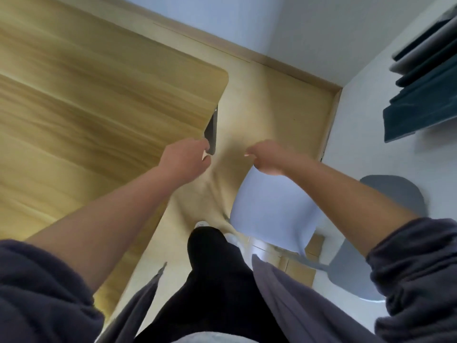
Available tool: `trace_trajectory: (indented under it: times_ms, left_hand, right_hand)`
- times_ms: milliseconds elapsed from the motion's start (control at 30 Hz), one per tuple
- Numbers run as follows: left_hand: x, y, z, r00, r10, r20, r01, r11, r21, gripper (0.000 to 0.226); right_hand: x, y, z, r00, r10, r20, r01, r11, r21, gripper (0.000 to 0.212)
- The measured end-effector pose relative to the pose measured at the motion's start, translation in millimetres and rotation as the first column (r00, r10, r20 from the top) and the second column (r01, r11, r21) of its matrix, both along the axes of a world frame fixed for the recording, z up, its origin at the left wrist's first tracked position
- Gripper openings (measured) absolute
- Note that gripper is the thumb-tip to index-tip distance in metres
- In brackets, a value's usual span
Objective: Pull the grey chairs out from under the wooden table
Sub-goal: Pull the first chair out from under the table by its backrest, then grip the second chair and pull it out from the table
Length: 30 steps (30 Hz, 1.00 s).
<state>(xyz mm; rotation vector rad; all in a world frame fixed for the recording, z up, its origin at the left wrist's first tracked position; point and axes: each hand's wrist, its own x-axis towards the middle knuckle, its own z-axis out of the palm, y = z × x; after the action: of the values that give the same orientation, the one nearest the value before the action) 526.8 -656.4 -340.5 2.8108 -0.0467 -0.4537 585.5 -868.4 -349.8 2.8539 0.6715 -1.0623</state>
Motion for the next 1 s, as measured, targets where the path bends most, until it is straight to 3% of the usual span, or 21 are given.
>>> trace_trajectory:
  times_ms: [267,667,833,1000]
  left_hand:
    - [26,38,15,0.999,0.041,0.0,-0.041,0.999,-0.006,0.032]
    - [107,104,30,0.967,0.235,0.097,-0.229,0.971,-0.064,0.031]
    - [163,120,14,0.925,0.375,0.054,-0.372,0.926,-0.059,0.032]
    - [234,123,-18,0.821,0.568,-0.054,-0.569,0.822,0.003,0.03]
  right_hand:
    - [38,52,42,0.996,0.08,0.04,-0.079,0.997,-0.028,0.057]
    - [142,155,59,0.92,0.37,0.131,-0.36,0.928,-0.091,0.051]
    - [216,190,38,0.827,0.553,0.098,-0.544,0.833,-0.104,0.052]
    - [313,235,8,0.609,0.793,-0.002,-0.791,0.607,-0.082,0.048]
